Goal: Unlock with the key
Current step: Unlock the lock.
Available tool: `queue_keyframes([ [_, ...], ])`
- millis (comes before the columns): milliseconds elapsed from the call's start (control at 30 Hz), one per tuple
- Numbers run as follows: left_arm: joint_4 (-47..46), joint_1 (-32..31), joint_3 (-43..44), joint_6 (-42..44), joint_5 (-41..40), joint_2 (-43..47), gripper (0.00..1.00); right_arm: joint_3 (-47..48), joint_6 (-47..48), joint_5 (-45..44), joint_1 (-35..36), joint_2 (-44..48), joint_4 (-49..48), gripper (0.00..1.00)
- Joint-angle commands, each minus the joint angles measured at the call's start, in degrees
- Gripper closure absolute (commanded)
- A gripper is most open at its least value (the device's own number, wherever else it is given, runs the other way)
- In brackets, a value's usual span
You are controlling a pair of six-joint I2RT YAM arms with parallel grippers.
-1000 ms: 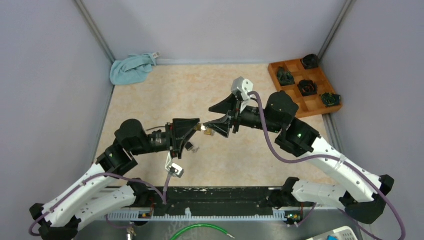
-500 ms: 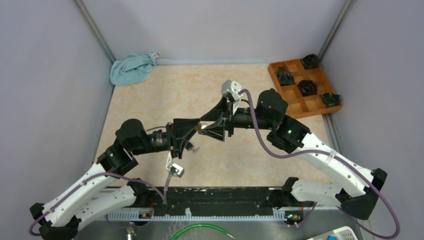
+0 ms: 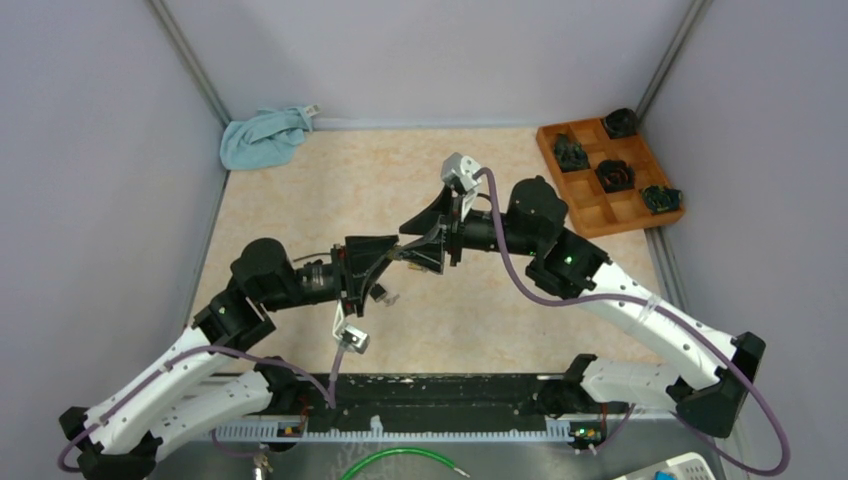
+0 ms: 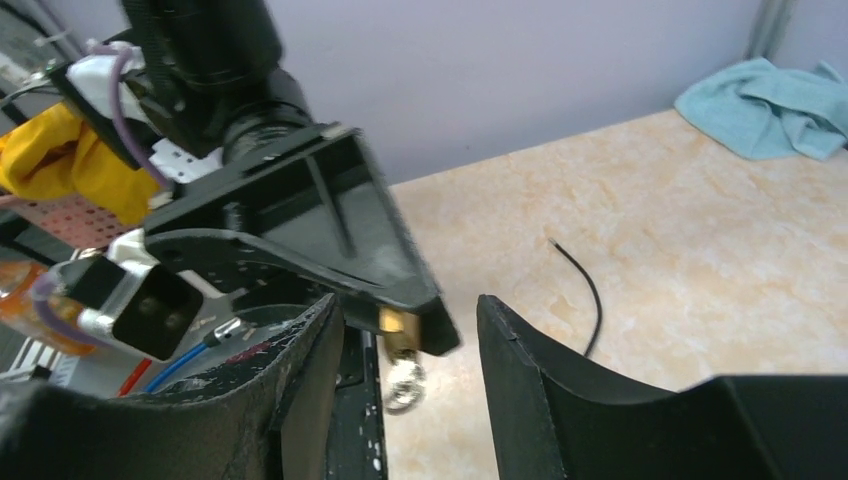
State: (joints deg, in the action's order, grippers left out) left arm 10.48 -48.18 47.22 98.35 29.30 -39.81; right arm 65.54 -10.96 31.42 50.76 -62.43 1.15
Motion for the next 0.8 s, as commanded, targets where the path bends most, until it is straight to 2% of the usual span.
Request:
queue_keyframes([
  [0, -2.83, -0.53, 1.4, 0.39, 2.35, 1.07, 1.0, 0.31, -3.17, -0.46, -4.94, 1.53, -1.87, 0.48],
  [167, -2.81, -0.51, 1.39, 0.76, 2.36, 1.02, 1.0, 1.46, -2.12, 1.44, -6.74, 3.01, 0.74, 0.47],
  [333, -2.83, -0.57, 1.53, 0.91, 2.28, 0.64, 1.0, -0.94, -6.89, 10.22, -6.77, 3.01, -5.36, 0.46],
  [467, -3.06, -0.57, 1.55, 1.32, 2.19, 0.33, 1.0, -2.69, -10.01, 13.71, -6.61, 1.9, -8.34, 0.45],
  [767, -3.71, -0.57, 1.73, 1.25, 1.25, -0.42, 1.0, -2.99, -10.55, 14.87, -4.2, -0.94, -9.68, 0.46],
])
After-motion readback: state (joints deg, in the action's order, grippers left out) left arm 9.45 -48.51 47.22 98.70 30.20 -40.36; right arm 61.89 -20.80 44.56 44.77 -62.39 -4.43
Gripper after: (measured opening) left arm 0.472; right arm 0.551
